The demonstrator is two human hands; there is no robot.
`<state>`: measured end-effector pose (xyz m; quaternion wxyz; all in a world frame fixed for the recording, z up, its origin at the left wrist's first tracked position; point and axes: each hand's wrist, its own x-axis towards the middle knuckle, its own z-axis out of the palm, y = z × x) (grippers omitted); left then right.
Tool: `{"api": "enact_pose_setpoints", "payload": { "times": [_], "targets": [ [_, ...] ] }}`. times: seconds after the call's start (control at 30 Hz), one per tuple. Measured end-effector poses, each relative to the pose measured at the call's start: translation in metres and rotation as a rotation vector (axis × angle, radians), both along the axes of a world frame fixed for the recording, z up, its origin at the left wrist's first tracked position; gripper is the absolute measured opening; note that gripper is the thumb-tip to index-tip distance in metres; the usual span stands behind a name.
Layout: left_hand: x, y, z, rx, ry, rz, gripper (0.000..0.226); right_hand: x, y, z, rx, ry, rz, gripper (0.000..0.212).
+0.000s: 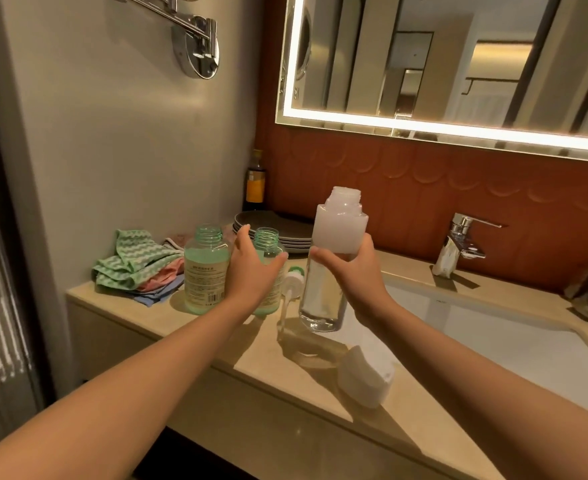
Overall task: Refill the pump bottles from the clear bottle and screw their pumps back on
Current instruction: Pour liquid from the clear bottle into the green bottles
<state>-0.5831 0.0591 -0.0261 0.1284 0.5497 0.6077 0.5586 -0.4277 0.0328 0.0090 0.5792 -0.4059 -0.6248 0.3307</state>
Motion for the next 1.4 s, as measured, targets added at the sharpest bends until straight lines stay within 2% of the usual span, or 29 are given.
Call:
{"api": "enact_pose_setpoints", "payload": {
  "times": [0.1, 0.23, 0.43, 0.7, 0.93, 1.4],
  "targets": [
    [0.001, 0.008, 0.000, -0.066, 0.067, 0.057, 0.085, 0.005, 0.007, 0.002, 0.007, -0.053, -0.041, 0.063],
    [0.003, 0.011, -0.002, -0.065, 0.148, 0.129, 0.074, 0.014, 0.011, -0.002, 0.029, -0.141, -0.104, 0.065],
    [-0.001, -0.003, -0.013, 0.004, 0.173, 0.048, 0.062, 0.018, 0.013, -0.008, 0.083, -0.430, -0.175, 0.069],
    [-0.003, -0.018, -0.022, 0.016, 0.171, 0.031, 0.068, 0.013, 0.013, 0.001, 0.200, -0.787, -0.176, 0.077],
    [-0.002, -0.020, -0.022, 0.014, 0.158, 0.034, 0.063, 0.008, 0.011, 0.006, 0.207, -0.943, -0.221, 0.082],
    [-0.002, -0.018, -0.024, -0.002, 0.142, 0.029, 0.069, 0.010, 0.007, 0.027, 0.236, -1.170, -0.236, 0.085]
  ]
}}
